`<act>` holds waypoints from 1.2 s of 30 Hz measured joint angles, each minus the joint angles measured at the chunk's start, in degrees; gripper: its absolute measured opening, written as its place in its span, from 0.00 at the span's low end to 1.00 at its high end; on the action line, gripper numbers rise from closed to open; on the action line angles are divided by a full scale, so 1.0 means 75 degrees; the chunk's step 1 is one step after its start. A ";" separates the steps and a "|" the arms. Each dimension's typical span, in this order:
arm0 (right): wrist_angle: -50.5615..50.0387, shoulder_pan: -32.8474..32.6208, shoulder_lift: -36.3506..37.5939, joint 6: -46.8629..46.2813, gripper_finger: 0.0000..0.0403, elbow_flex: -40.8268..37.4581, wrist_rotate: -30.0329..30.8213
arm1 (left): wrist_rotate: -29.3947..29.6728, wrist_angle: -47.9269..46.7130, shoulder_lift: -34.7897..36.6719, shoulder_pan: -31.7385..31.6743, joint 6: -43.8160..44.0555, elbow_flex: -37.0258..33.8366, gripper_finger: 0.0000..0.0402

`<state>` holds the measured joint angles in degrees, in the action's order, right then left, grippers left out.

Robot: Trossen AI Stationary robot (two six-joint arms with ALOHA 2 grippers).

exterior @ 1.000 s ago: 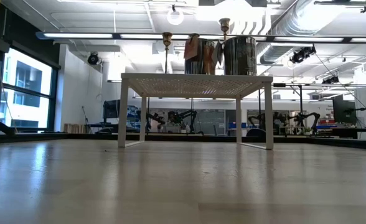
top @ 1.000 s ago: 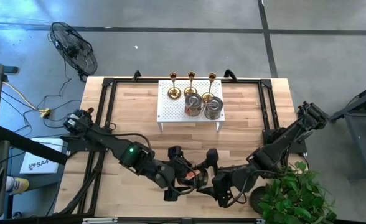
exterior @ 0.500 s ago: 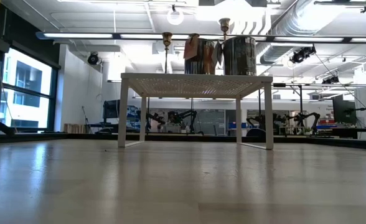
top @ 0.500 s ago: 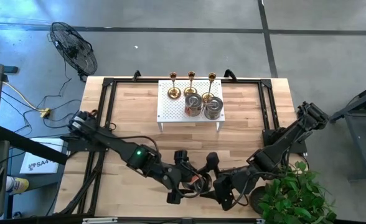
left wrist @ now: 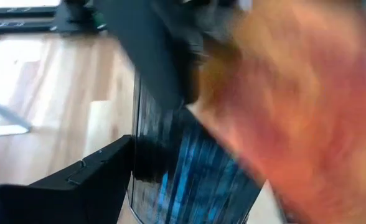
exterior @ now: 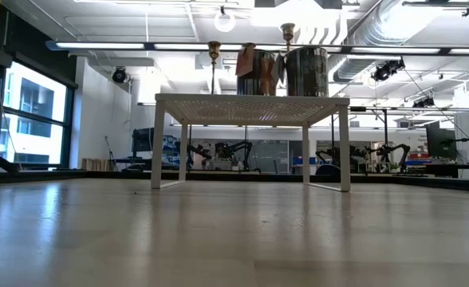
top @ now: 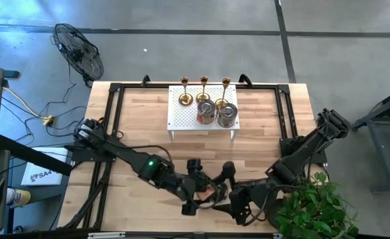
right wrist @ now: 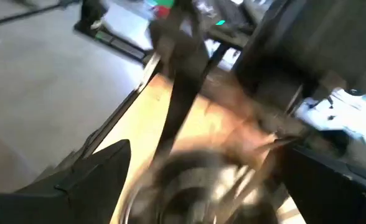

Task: Pick & Place candle stick holders
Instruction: Put the silver scented candle on the shelf aligned with the other silver scented candles

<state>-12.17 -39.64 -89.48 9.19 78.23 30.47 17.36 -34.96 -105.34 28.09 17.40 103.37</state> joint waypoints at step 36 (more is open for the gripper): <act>0.0077 -0.2450 0.0934 0.1333 0.92 -0.0031 0.5642 | 0.6322 -0.1982 0.1248 -0.0008 0.1831 0.0015 0.82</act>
<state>-11.59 -58.01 -82.48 19.19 78.00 72.79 64.77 -49.82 -95.98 28.04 31.13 103.48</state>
